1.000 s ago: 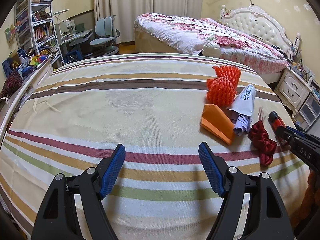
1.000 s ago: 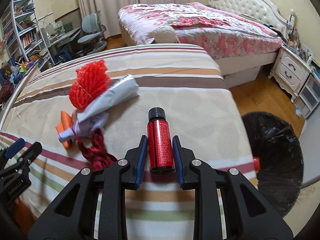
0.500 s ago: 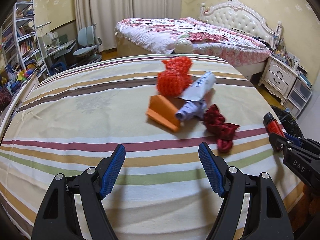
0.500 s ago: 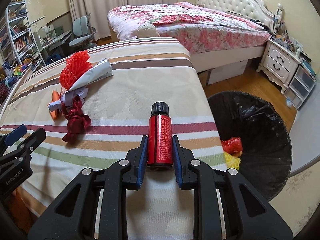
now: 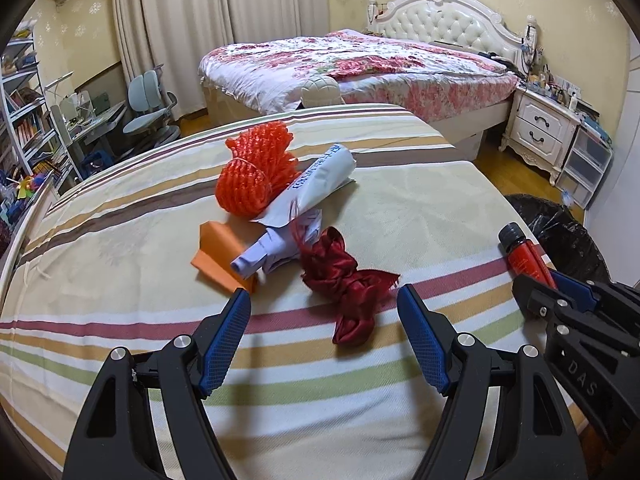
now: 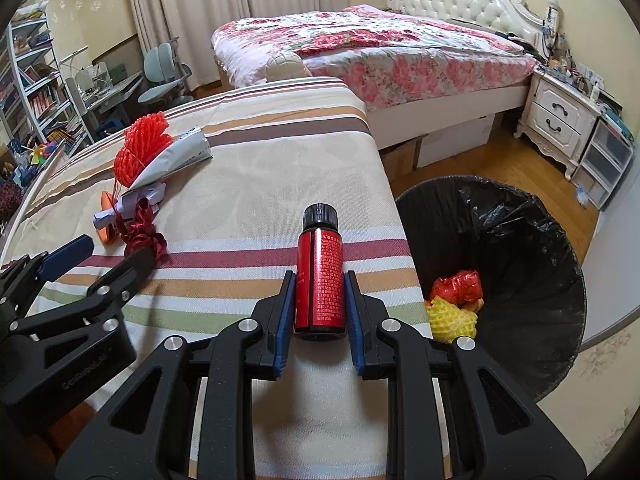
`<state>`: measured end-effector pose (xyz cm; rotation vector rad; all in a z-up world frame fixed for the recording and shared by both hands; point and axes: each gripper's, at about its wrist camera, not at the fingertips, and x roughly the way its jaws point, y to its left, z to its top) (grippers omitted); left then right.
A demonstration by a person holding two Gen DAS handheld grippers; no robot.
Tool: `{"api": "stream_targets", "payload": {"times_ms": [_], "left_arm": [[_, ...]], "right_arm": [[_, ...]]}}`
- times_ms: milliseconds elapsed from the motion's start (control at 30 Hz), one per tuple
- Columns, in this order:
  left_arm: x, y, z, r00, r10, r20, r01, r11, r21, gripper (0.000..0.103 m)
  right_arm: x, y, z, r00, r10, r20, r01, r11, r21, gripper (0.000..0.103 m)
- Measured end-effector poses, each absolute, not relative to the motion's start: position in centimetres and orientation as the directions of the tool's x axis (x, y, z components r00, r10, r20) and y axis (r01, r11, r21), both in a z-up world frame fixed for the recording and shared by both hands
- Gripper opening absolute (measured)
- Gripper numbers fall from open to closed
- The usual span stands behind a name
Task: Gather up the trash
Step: 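Grasp the red ribbon with the left gripper while the right holds the red can, then carry the red ribbon and red can over the black bin with both grippers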
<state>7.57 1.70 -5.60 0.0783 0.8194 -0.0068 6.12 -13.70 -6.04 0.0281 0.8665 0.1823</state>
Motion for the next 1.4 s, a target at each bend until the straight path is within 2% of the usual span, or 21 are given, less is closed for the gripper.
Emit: {"api": "stream_targets", "payload": {"times_ms": [100,167,233,267,400,967,1400], "left_arm": [[8.1,1.9,-5.9,0.662,0.015,-0.749,0.028,0.999,0.044,0.07],[8.4,2.1,-6.3,0.642,-0.003,-0.767,0.033,0.999,0.024,0.053],[8.2,2.2,-6.3,0.641,-0.018,-0.767,0.042,0.999,0.012,0.048],[7.9,2.1,-6.3,0.643,-0.024,-0.765,0.051,0.999,0.011,0.041],[7.2,1.5,-6.2,0.653,-0.039,-0.756,0.085,0.996,0.022,0.024],[4.9,0.3,-4.9,0.677,-0.112,-0.727,0.155,0.988,-0.008,0.022],[5.1,-4.7,-3.4,0.69,-0.217,-0.691,0.281,0.96,-0.021,0.022]], "right_arm": [[6.1,-13.6,-6.0,0.634,0.174,-0.754,-0.15,0.984,0.101,0.023],[6.1,-13.7,-6.0,0.634,0.177,-0.752,-0.151,0.983,0.104,0.023],[6.1,-13.7,-6.0,0.635,0.181,-0.751,-0.152,0.982,0.108,0.023],[6.1,-13.7,-6.0,0.635,0.182,-0.751,-0.152,0.982,0.11,0.023],[6.0,-13.8,-6.0,0.636,0.185,-0.749,-0.152,0.982,0.113,0.023],[5.0,-14.9,-5.3,0.655,0.173,-0.735,-0.122,0.985,0.123,0.023],[4.3,-19.9,-4.2,0.688,0.073,-0.722,0.012,0.994,0.112,0.023]]}}
